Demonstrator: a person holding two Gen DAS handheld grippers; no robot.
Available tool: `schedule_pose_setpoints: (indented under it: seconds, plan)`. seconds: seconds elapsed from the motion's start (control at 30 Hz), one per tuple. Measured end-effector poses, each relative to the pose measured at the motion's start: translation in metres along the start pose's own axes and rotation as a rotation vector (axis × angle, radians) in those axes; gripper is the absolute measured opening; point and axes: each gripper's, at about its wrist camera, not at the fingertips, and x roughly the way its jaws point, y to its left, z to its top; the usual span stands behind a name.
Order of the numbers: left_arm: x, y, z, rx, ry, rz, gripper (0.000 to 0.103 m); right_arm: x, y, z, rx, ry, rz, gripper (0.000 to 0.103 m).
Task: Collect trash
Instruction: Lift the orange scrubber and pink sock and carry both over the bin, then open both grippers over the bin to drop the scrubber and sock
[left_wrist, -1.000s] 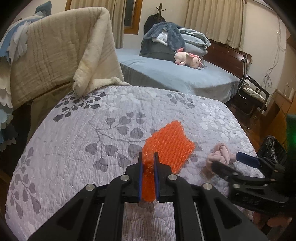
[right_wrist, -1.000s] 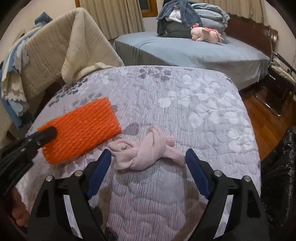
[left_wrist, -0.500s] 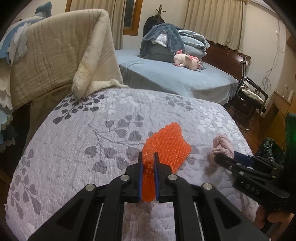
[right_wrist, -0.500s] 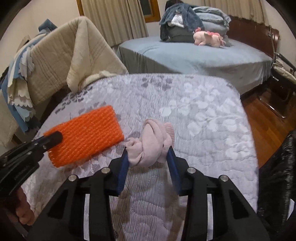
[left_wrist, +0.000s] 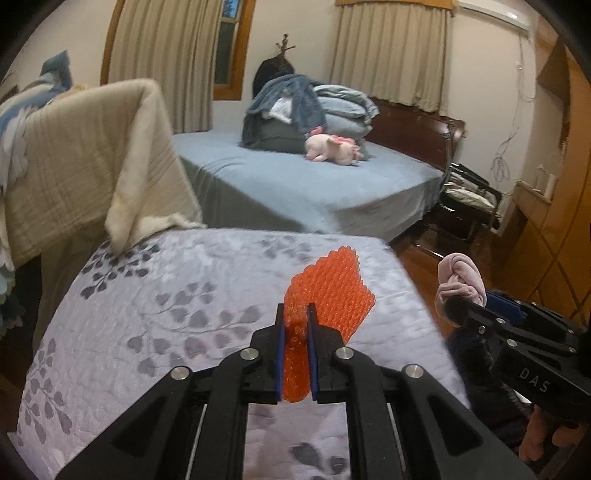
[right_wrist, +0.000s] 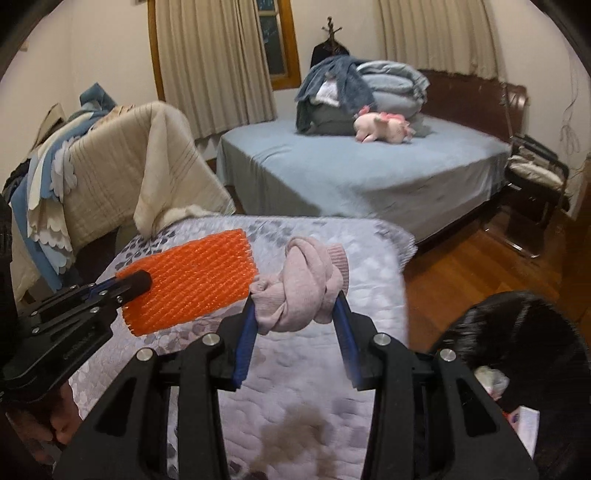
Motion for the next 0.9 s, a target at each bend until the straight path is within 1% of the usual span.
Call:
schedule_pose_setpoints:
  seconds: [0.23,0.47,0.67,0.9]
  plan:
    - [-0.013,-0.056,0.008,0.045,-0.024,-0.073,0.010,-0.052,-0.040,0.003,0.015,-0.056,-0.070,0.039]
    - [-0.019,-0.115,0.008,0.100,-0.031,-0.157,0.010,-0.096,-0.084,-0.009,0.052,-0.092,-0.151,0.039]
    - [-0.020,-0.160,0.003,0.139,-0.019,-0.226,0.010,-0.120,-0.122,-0.025,0.100,-0.094,-0.225,0.039]
    - [-0.008,-0.213,-0.007,0.201,0.018,-0.294,0.010,-0.134,-0.165,-0.049,0.161,-0.078,-0.302,0.039]
